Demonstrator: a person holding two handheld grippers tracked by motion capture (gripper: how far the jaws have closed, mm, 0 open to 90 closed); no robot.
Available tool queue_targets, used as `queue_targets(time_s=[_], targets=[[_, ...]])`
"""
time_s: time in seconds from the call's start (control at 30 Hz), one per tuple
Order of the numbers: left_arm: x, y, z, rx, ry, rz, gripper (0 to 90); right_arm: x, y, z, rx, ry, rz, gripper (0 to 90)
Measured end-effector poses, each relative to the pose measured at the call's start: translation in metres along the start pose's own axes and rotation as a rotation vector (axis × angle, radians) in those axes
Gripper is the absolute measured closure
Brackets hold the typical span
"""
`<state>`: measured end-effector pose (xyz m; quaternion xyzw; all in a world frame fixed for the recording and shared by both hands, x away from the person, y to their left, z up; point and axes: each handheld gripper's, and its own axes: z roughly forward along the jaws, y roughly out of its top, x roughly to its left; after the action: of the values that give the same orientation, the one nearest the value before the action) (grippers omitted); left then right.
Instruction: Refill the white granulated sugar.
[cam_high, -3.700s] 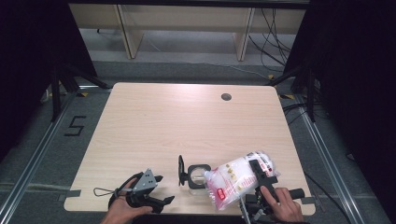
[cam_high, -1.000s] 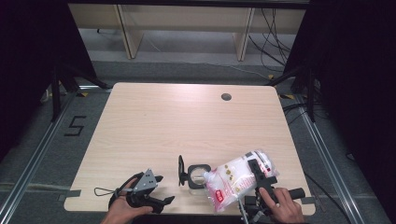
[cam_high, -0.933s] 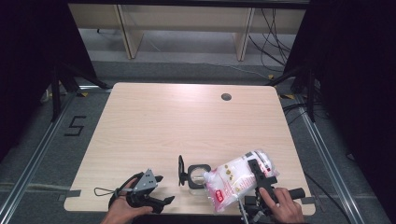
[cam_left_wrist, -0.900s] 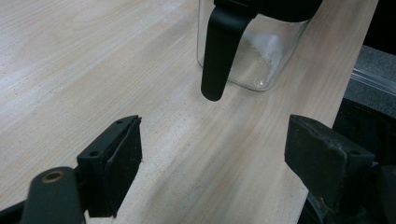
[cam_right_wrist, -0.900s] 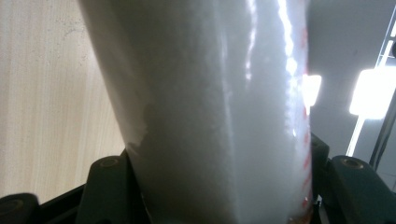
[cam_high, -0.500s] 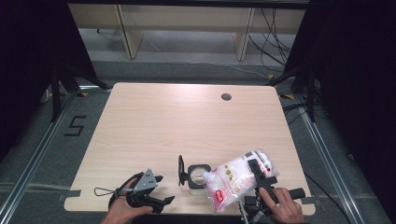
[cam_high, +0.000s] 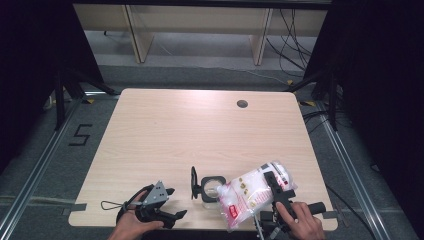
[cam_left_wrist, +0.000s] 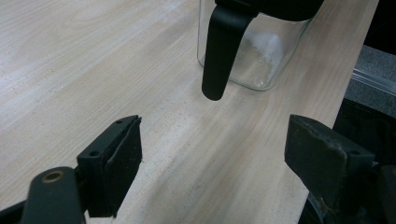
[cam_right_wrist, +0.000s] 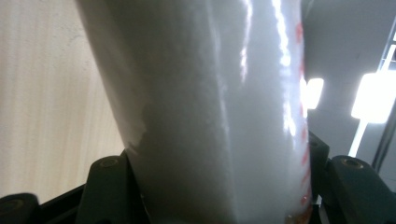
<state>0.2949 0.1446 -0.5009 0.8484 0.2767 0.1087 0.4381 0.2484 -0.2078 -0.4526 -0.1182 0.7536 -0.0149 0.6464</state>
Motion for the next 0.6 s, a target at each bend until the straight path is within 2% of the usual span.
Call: queue_targets(time_s=[0.07, 0.1, 0.13, 0.17, 0.23, 0.27, 0.3, 0.33, 0.37, 0.5, 0.6], targets=[[-0.0007, 0.0001, 0.0004, -0.004, -0.006, -0.008, 18.6, -0.0022, -0.0011, -0.0008, 0.004, 0.007, 0.007, 41.7], [-0.0014, -0.0001, 0.0005, -0.003, -0.005, -0.016, 18.6, -0.0046, -0.0010, -0.0006, -0.001, 0.002, -0.029, 41.7], [-0.0015, -0.0001, 0.0005, -0.003, -0.005, -0.016, 18.6, -0.0038, -0.0012, -0.0005, 0.002, 0.003, -0.028, 41.7], [-0.0014, -0.0001, 0.0004, -0.002, -0.005, -0.016, 18.6, -0.0013, -0.0020, -0.0004, 0.009, 0.008, 0.000, 41.7], [-0.0011, -0.0001, 0.0001, -0.003, -0.004, -0.014, 18.6, 0.0003, -0.0024, 0.0007, 0.002, 0.006, 0.008, 41.8], [-0.0007, 0.0001, -0.0001, -0.004, -0.002, -0.005, 18.6, -0.0023, -0.0018, 0.0010, -0.003, 0.001, -0.034, 41.8], [-0.0008, 0.0000, 0.0000, -0.005, -0.001, -0.010, 18.6, -0.0033, -0.0016, 0.0010, -0.006, -0.002, -0.047, 41.7], [-0.0008, -0.0001, 0.0000, -0.004, -0.001, -0.011, 18.6, 0.0004, -0.0022, 0.0005, 0.005, 0.007, 0.008, 41.7], [-0.0011, -0.0001, 0.0002, -0.003, -0.004, -0.015, 18.6, -0.0037, -0.0012, -0.0004, 0.000, -0.001, -0.038, 41.7], [-0.0012, -0.0001, 0.0001, -0.003, -0.004, -0.014, 18.6, -0.0027, -0.0008, -0.0006, 0.004, 0.002, -0.024, 41.7], [-0.0008, 0.0000, -0.0001, -0.004, -0.002, -0.008, 18.6, -0.0043, -0.0012, -0.0010, 0.004, 0.011, -0.048, 41.7]])
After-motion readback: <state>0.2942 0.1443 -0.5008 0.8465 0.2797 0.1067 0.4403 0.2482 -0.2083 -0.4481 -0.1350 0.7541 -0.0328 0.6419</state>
